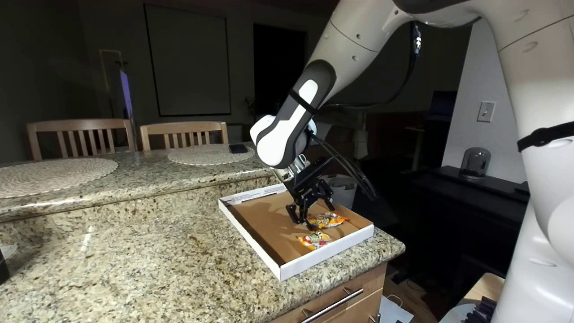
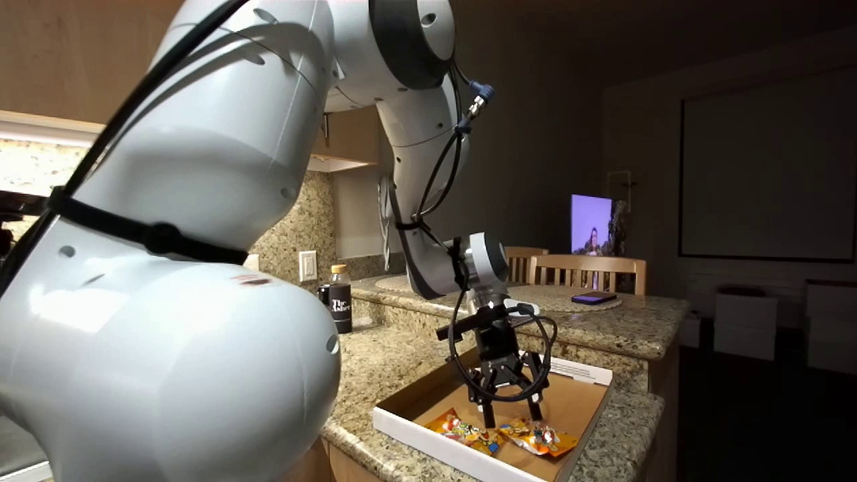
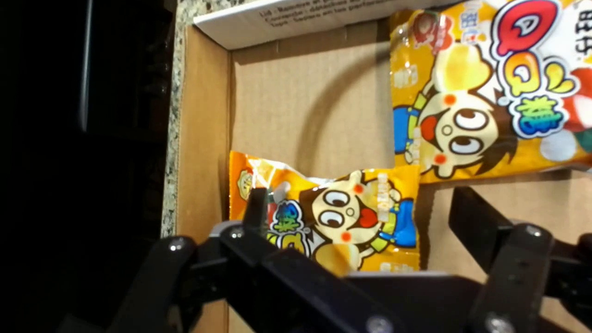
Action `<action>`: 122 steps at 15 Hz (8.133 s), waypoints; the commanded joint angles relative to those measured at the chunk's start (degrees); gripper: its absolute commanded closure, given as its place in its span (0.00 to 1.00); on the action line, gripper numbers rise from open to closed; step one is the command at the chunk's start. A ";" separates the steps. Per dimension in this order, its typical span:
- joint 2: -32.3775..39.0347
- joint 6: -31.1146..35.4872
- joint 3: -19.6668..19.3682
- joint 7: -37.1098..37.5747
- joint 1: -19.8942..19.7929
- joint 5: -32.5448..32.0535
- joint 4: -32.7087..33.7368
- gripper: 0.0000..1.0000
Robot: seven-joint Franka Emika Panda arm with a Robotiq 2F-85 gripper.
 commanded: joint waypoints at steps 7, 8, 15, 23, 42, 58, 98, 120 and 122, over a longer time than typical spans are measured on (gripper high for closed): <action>0.99 -1.46 -1.38 1.51 0.26 -2.87 1.03 0.00; 0.91 -1.75 -1.52 1.51 0.24 -2.92 1.07 0.00; 1.57 -3.66 -2.56 1.96 0.15 -3.32 2.52 0.00; 2.24 -5.09 -2.58 1.69 0.11 -3.78 2.89 0.53; -1.42 -7.30 -0.04 -2.21 -0.53 1.69 3.76 0.92; -3.02 -10.22 0.20 -1.17 -0.78 -6.92 -2.62 0.31; 17.39 -23.82 -3.28 -1.39 -1.16 -5.34 19.54 1.00; 4.99 -34.85 -2.85 -7.67 -11.42 26.80 23.62 0.33; 4.02 -31.65 -3.58 -6.23 -12.76 31.61 20.12 0.19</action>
